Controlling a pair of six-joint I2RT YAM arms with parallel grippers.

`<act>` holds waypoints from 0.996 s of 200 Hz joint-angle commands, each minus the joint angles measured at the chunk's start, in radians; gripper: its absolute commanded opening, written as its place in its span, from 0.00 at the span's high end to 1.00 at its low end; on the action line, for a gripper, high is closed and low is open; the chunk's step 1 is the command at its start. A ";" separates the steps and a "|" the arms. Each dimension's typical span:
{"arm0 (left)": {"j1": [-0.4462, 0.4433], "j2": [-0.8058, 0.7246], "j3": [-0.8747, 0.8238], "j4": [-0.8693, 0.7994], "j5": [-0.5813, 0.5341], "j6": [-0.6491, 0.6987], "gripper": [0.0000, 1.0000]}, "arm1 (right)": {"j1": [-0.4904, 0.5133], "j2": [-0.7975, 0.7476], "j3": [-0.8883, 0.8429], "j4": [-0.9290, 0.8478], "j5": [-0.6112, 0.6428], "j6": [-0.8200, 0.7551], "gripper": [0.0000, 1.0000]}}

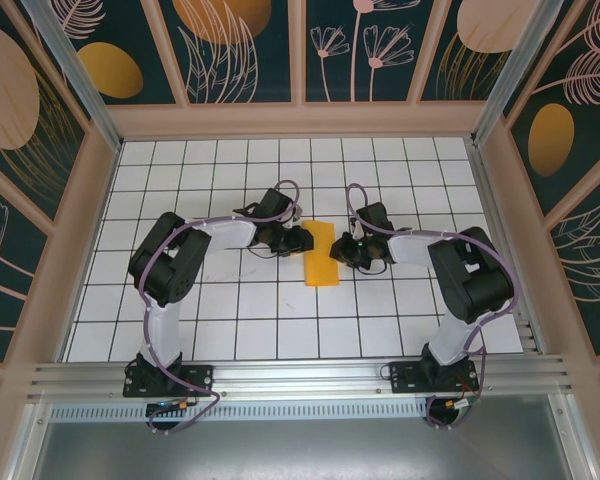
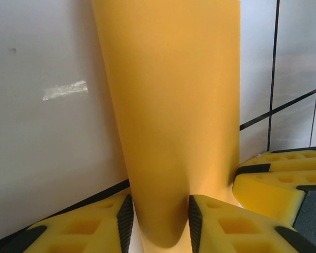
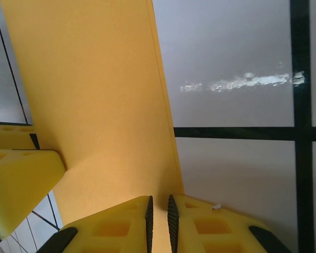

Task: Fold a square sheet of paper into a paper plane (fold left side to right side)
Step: Hold the square sheet of paper at the center of the table, then first fold the square sheet of paper in half at the center of the table.

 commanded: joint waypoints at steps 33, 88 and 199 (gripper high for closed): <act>0.006 -0.098 0.035 -0.106 -0.106 0.035 0.53 | 0.005 0.060 0.002 -0.099 0.063 -0.034 0.80; -0.002 -0.111 0.036 0.006 0.112 -0.014 0.59 | 0.004 0.069 0.009 -0.106 0.065 -0.043 0.80; -0.037 0.007 0.086 0.032 0.156 -0.026 0.63 | 0.006 0.092 0.028 -0.123 0.068 -0.051 0.80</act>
